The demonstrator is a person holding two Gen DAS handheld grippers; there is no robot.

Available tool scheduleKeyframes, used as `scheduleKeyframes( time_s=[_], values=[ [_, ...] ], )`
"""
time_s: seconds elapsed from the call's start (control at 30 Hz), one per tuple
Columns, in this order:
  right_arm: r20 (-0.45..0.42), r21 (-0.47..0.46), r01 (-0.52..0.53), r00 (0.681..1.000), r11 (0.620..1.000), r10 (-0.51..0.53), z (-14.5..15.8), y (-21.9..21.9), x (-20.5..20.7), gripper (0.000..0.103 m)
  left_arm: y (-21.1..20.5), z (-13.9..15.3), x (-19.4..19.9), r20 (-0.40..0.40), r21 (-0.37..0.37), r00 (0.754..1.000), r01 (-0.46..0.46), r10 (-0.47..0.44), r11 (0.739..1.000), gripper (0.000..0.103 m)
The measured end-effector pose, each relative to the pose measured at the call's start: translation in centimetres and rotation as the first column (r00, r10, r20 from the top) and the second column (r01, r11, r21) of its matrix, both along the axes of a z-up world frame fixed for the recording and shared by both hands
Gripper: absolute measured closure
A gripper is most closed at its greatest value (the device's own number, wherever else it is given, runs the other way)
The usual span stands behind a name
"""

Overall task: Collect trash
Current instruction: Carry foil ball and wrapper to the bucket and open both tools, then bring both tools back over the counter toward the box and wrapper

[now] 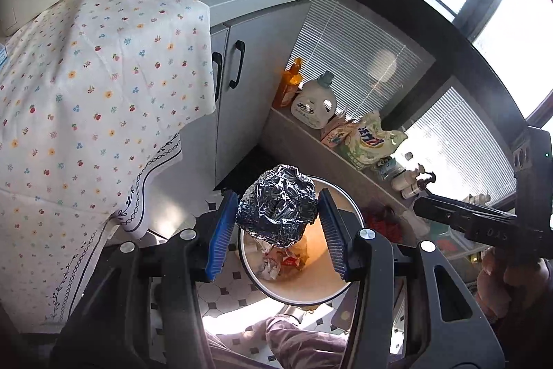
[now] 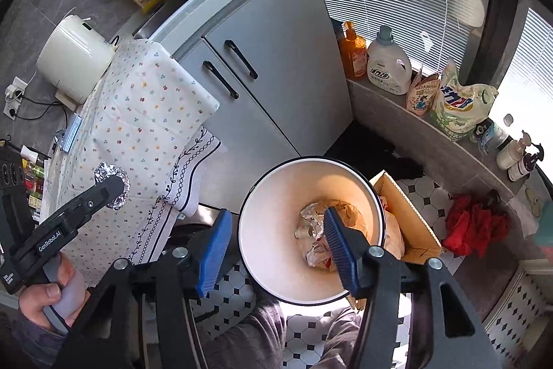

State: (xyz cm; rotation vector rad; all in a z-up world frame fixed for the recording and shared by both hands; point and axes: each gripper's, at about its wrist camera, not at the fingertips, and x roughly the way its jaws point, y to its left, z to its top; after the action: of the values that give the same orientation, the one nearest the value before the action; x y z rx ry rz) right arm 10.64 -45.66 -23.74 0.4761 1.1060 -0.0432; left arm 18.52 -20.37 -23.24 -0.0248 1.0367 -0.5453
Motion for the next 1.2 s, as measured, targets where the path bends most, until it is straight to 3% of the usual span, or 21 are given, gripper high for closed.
scheduleKeyframes(
  time_s=[0.3, 0.47, 0.53, 0.83, 1.2],
  values=[
    [0.009, -0.009, 0.108, 0.994, 0.994, -0.108, 0.7, -2.9, -3.1, 0.048, -3.9, -2.2, 0.1, -0.067, 0.025, 0.990, 0.130, -0.128, 0.991, 0.054],
    [0.001, -0.014, 0.163, 0.987, 0.987, -0.163, 0.6, -4.5, -4.7, 0.048, -6.1, -4.9, -0.1, -0.167, 0.040, 0.969, 0.194, -0.185, 0.980, 0.053],
    [-0.003, -0.017, 0.180, 0.984, 0.984, -0.180, 0.5, -5.0, -5.2, 0.048, -6.8, -5.8, 0.1, -0.205, 0.051, 0.959, 0.209, -0.195, 0.976, 0.036],
    [-0.016, -0.021, 0.182, 0.983, 0.983, -0.182, 0.1, -5.0, -5.1, 0.045, -5.1, -5.3, 1.2, -0.204, 0.052, 0.971, 0.140, -0.126, 0.989, 0.012],
    [0.022, -0.016, 0.062, 0.998, 0.998, -0.062, 1.6, -0.8, -0.7, 0.039, 2.7, -0.8, 2.9, -0.092, 0.024, 0.995, -0.023, 0.025, 0.999, 0.006]
  ],
)
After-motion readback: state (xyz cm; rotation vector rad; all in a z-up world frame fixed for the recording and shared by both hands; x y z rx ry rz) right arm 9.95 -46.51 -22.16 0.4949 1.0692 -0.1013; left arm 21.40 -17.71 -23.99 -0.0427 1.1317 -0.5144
